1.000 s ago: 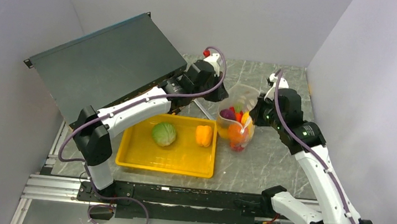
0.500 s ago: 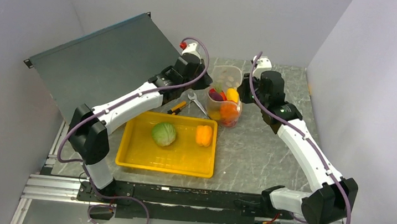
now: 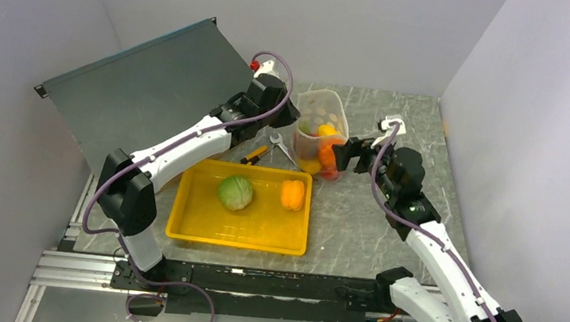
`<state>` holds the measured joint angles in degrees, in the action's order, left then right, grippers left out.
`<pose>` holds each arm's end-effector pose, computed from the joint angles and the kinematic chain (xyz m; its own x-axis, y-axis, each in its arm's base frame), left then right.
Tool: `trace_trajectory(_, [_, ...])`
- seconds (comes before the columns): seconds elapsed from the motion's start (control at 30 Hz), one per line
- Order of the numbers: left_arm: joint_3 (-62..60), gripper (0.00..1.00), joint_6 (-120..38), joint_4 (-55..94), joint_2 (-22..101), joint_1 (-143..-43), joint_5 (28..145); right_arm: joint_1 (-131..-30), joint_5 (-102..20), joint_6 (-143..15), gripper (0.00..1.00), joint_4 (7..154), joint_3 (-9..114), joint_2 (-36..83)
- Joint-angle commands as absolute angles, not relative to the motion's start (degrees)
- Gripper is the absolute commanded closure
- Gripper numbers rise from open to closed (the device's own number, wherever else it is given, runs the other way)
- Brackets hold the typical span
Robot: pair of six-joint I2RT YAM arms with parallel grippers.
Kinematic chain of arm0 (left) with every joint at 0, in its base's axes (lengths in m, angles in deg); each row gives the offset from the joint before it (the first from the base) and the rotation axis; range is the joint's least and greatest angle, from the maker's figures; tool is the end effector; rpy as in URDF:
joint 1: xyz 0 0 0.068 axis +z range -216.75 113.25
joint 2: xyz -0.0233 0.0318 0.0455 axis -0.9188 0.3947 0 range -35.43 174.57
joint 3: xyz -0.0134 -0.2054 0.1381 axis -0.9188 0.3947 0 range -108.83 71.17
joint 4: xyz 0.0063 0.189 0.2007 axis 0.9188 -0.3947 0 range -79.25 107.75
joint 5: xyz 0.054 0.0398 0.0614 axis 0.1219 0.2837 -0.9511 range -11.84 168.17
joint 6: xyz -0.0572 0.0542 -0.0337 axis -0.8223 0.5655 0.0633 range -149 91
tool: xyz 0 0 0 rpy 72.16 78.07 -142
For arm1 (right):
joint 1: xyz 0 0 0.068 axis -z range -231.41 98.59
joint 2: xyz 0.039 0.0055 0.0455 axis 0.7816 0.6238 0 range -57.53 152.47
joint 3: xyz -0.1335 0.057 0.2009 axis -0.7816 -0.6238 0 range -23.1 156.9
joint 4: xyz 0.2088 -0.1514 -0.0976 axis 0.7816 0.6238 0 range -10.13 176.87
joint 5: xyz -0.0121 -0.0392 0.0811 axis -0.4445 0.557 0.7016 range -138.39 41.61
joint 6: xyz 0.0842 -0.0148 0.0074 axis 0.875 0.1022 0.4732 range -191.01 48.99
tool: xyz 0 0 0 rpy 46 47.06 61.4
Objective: Place the food in the zip-top bag and seal the zipper
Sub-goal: Adjust the zipper food storage bag at the center of the board, then zip the zipper food storage bag at the center of the board.
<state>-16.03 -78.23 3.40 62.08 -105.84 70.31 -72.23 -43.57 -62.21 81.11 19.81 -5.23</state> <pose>0.3584 -0.2777 0.3000 -0.6115 -0.4699 -0.6367 0.0996 0.7525 -0.6510 0.2667 0.1082 0.2911 -0.2362 0.0732 -0.9689 -0.3999 0.9015 0.1656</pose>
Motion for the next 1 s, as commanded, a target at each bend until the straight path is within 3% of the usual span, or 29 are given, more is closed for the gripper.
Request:
trace_trajectory(0.0, [-18.5, 1.00, -78.9, 3.2, 60.9, -105.1, 71.2, -69.7, -43.0, -62.4, 0.06, 58.0, 10.8, -7.3])
trace_trajectory(0.17, [-19.3, 1.00, -78.7, 3.4, 61.6, -104.8, 72.7, -64.6, -29.9, -61.5, 0.16, 36.2, -1.8, -7.0])
trace_trajectory(0.43, [-19.5, 1.00, -79.0, 3.9, 61.9, -104.5, 74.2, -63.1, -22.0, -63.1, 0.29, 24.6, -4.7, -2.4])
trace_trajectory(0.87, [-21.5, 1.00, -78.8, 3.2, 63.0, -104.6, 76.0, -61.9, -21.8, -64.3, 0.42, 18.1, -6.7, 4.4])
trace_trajectory(0.97, [-21.1, 1.00, -79.1, 3.7, 62.8, -104.6, 76.4, -61.6, -22.5, -64.2, 0.51, 17.2, -6.5, 5.7])
